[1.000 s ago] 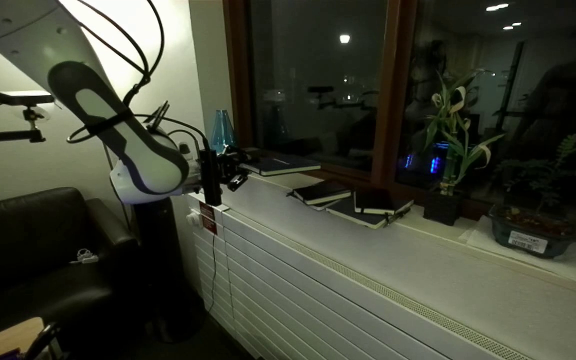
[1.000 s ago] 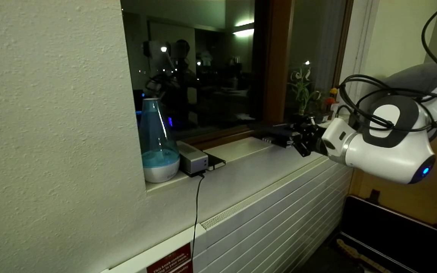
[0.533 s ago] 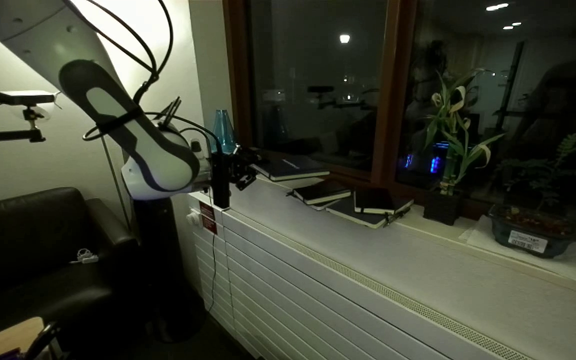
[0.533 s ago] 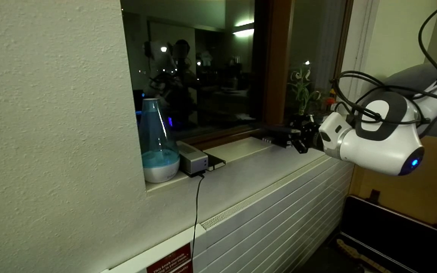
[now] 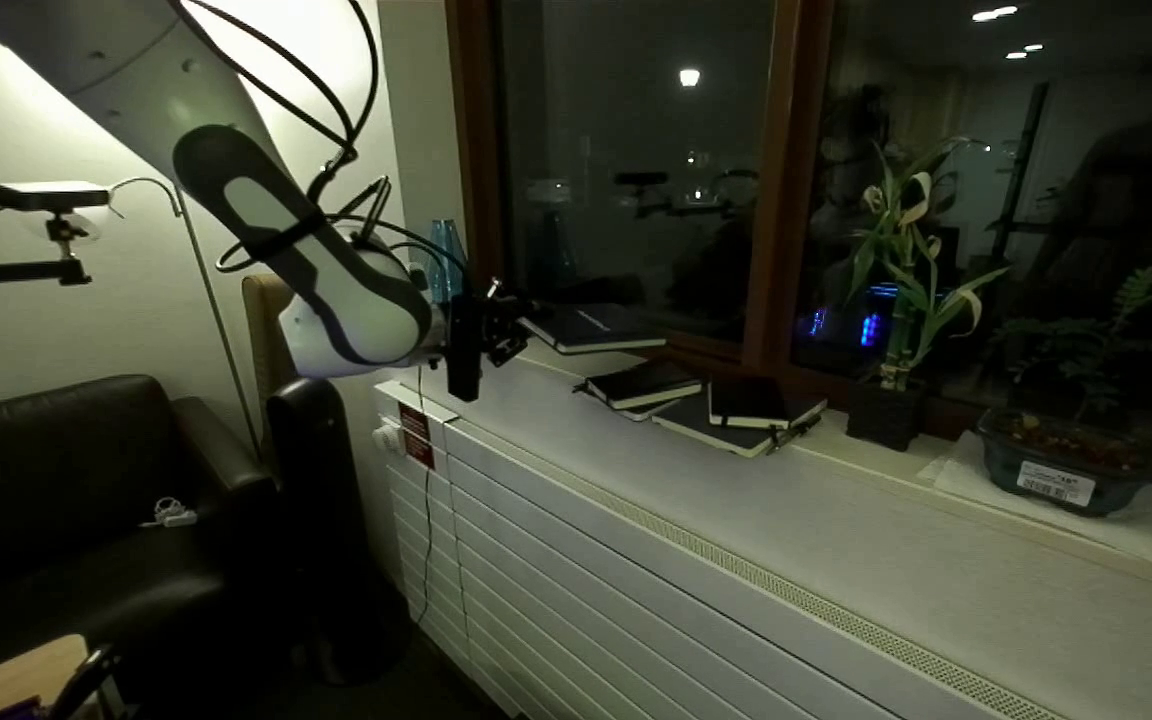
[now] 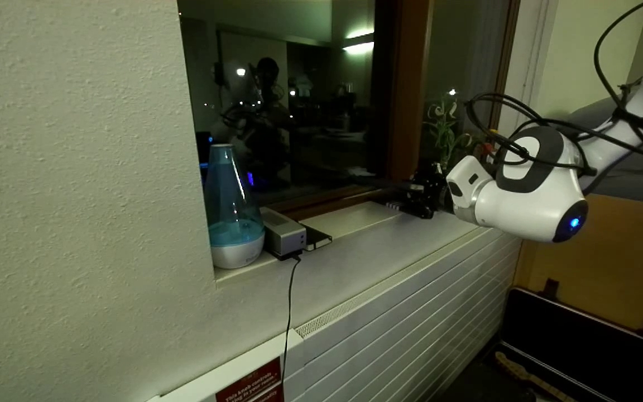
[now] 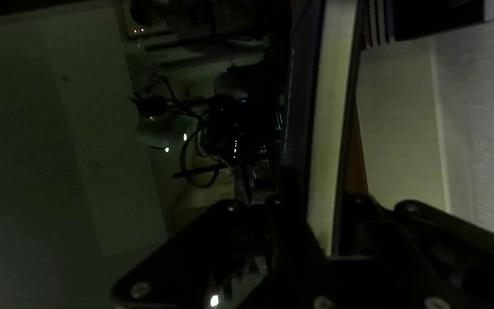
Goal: Put the second book from the left on top of the third book.
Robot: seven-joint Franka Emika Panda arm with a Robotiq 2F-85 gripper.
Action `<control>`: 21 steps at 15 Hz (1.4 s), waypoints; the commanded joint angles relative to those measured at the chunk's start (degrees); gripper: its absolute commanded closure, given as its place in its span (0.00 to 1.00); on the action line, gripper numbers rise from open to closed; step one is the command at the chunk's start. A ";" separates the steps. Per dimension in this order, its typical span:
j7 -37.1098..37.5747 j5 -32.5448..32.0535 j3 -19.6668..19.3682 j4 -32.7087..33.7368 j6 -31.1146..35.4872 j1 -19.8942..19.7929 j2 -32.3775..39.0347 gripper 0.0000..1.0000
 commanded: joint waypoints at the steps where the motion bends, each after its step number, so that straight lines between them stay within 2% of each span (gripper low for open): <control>1: 0.57 1.12 -0.09 2.44 2.17 -1.81 0.60 0.95; 13: -1.58 -2.70 -2.15 -0.65 5.02 -4.66 -1.29 0.95; 15: -4.22 -0.93 -2.25 -1.44 4.49 -4.17 -1.98 0.95; 21: -10.01 -0.93 -2.77 -3.71 4.14 -4.20 -3.65 0.95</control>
